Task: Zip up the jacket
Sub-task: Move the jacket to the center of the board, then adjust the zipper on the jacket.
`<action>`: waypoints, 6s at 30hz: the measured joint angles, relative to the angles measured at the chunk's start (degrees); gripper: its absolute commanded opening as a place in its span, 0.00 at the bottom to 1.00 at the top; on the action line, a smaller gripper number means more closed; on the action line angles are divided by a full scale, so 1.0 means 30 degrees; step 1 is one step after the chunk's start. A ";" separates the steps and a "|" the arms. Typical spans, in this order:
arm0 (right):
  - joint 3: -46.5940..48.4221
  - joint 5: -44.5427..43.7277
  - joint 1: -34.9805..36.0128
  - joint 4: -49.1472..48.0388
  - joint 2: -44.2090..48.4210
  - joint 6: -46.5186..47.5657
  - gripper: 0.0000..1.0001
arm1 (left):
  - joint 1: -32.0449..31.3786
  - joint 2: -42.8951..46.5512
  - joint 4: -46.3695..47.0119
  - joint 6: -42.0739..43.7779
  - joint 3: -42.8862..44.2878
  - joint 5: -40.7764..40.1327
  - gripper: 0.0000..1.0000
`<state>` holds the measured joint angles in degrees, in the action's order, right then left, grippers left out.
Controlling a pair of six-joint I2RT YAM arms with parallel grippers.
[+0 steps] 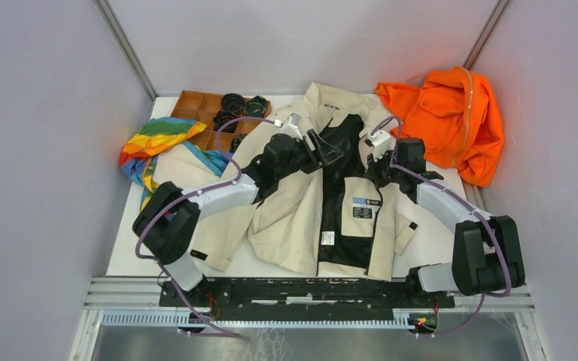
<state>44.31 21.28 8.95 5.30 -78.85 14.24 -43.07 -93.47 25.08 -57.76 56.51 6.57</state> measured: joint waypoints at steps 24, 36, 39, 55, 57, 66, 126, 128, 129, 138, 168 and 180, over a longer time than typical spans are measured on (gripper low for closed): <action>-0.1443 0.2769 -0.1450 -0.2055 0.0051 -0.2805 0.08 | -0.0007 -0.9486 -0.4954 0.0590 0.9588 0.3832 0.53; -0.1479 0.3155 -0.1537 -0.2193 0.0051 -0.2973 0.08 | -0.0007 -1.0775 -0.4597 0.0619 1.0841 0.5530 0.46; -0.1479 0.3242 -0.1545 -0.2200 0.0044 -0.2987 0.08 | 0.0000 -1.1089 -0.4590 0.0619 1.1074 0.5690 0.44; -0.1596 0.3271 -0.1545 -0.2390 0.0000 -0.2951 0.09 | 0.0444 -1.1460 -0.4415 0.0612 1.1803 0.6929 0.02; -0.1603 0.3264 -0.1545 -0.2419 -0.0015 -0.2922 0.09 | 0.0481 -1.1460 -0.4386 0.0612 1.1803 0.7023 0.02; -0.1596 0.4503 -0.1989 -0.2433 -0.0554 -0.2353 0.48 | 0.0743 -1.1453 -0.4357 0.0976 1.1788 0.7876 0.02; 0.8597 -0.3789 -0.0736 -0.1056 -0.7599 -1.2917 0.02 | 0.0277 -1.1438 -0.3912 -0.0029 1.1897 1.0367 0.02; 0.8371 -0.3854 -0.0736 -0.1792 -0.7184 -1.3340 0.02 | 0.0277 -1.1431 -0.3883 -0.0721 1.1897 1.0455 0.02; 0.8291 -0.3905 -0.0736 -0.2033 -0.7023 -1.3478 0.02 | 0.0277 -1.1431 -0.3861 -0.1100 1.1897 1.0499 0.02; 0.8255 -0.4109 -0.0940 -0.3592 -0.6339 -1.4695 0.01 | 0.0277 -1.0411 -0.3883 -0.2725 1.1351 1.0528 0.02; 0.9959 -0.3614 -0.1647 -0.3927 -0.6885 -1.4637 0.01 | -0.1734 -0.8510 -0.7803 0.0036 0.9209 1.0987 0.02; 0.9959 -0.3628 -0.1654 -0.4065 -0.7184 -1.4047 0.01 | -0.2259 -0.7905 -0.9296 0.1071 0.8655 1.0994 0.02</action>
<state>74.19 10.39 3.99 -6.90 -100.40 -27.90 -49.84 -117.19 -2.81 -54.54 82.48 39.55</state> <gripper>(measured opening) 0.047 0.039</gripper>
